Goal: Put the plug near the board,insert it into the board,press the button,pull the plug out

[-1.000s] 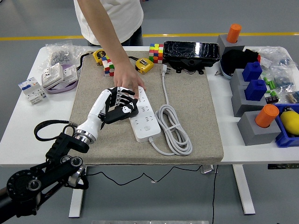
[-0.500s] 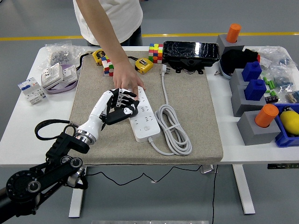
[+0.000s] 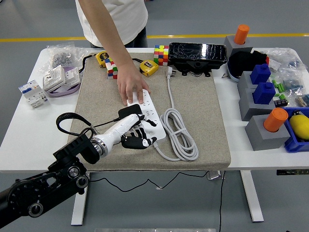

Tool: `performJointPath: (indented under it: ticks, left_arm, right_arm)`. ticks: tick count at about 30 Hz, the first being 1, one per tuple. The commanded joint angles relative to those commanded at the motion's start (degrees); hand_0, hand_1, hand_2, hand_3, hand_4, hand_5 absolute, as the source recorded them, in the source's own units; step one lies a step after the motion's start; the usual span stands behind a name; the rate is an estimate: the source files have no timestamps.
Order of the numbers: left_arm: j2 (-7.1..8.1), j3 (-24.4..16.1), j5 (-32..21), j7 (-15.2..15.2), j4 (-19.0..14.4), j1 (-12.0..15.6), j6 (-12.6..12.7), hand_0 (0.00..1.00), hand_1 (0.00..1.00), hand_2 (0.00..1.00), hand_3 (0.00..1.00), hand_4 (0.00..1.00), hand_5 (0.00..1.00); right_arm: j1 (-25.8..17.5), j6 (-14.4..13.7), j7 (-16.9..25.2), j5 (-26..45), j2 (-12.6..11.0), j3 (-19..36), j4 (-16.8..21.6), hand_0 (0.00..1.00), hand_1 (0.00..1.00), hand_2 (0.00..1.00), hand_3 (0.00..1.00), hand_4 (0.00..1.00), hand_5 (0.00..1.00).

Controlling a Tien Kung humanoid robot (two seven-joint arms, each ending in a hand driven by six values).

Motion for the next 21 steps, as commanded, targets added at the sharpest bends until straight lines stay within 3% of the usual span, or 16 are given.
performJointPath:
  ticks: [1,2,7,8,21]
  left_arm:
    - [-0.03,0.07,0.47,0.81,0.01,-0.06,-0.45,0.149,0.122,0.153,0.833,0.758,0.287]
    - [-0.04,0.10,0.64,1.35,0.01,-0.10,-0.78,0.106,0.071,0.117,0.898,0.792,0.287]
    - [-0.03,0.33,0.87,3.54,0.13,-0.45,-2.66,0.106,0.071,0.117,0.898,0.792,0.287]
    - [-0.02,0.43,0.80,3.60,0.16,-0.50,-2.77,0.103,0.068,0.115,0.857,0.768,0.273]
    - [-0.50,1.99,-0.95,3.41,0.78,-0.83,-4.20,0.102,0.066,0.115,0.819,0.790,0.309]
  right_arm:
    - [0.01,0.00,0.00,-0.01,0.01,0.02,0.00,0.542,0.645,0.663,0.563,0.907,0.427]
    - [0.03,0.00,0.00,-0.01,0.02,0.04,-0.01,0.542,0.645,0.663,0.563,0.907,0.427]
    - [0.25,0.00,-0.02,-0.04,0.02,0.30,-0.04,0.542,0.645,0.663,0.563,0.907,0.427]
    - [0.28,-0.01,-0.01,-0.06,0.00,0.32,-0.02,0.542,0.645,0.663,0.563,0.907,0.427]
    - [0.36,-0.02,0.03,0.05,-0.08,-0.01,-0.04,0.542,0.645,0.663,0.563,0.905,0.425]
